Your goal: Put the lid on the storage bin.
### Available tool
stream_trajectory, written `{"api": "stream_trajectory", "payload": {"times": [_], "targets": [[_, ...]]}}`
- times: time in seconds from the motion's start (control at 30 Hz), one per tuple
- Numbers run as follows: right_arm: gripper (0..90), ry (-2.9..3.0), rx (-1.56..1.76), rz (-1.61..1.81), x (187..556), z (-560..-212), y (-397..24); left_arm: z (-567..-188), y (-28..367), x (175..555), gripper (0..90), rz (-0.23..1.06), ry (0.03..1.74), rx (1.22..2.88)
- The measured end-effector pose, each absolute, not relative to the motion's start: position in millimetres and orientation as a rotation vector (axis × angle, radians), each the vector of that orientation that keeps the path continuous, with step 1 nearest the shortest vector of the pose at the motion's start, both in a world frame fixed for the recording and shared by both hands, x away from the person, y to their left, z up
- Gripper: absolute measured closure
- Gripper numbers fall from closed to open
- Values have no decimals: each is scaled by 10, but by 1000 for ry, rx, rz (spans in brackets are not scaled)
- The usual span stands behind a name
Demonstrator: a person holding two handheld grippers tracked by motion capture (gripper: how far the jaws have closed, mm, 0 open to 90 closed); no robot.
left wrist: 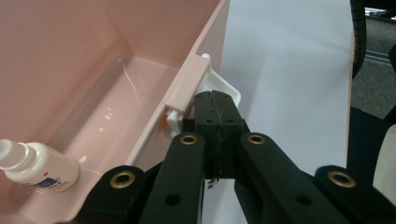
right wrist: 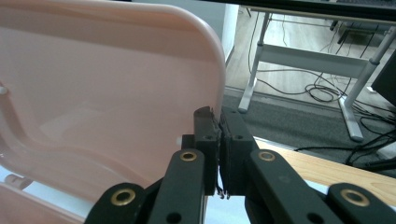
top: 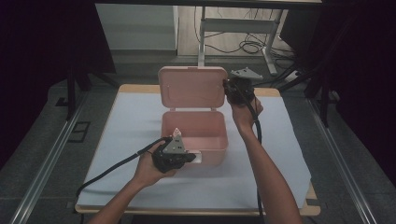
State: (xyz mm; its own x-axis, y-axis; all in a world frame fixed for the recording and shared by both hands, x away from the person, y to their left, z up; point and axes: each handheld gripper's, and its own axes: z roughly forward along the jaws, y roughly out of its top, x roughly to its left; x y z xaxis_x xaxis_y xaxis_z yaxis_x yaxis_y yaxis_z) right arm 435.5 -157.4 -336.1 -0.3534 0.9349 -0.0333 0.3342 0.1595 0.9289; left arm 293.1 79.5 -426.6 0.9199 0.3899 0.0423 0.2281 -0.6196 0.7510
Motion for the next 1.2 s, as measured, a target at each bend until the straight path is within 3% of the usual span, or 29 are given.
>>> {"api": "stream_trajectory", "payload": {"times": [0.63,1.2], "targets": [[863,1797,1116,1272,3941,-3465,-1716,-4265,794,2937,900,258,441,2257],[839,1854,1089,1325,3784,-3508,-1816,-4265,797,2941,900,252,447,2253]]}}
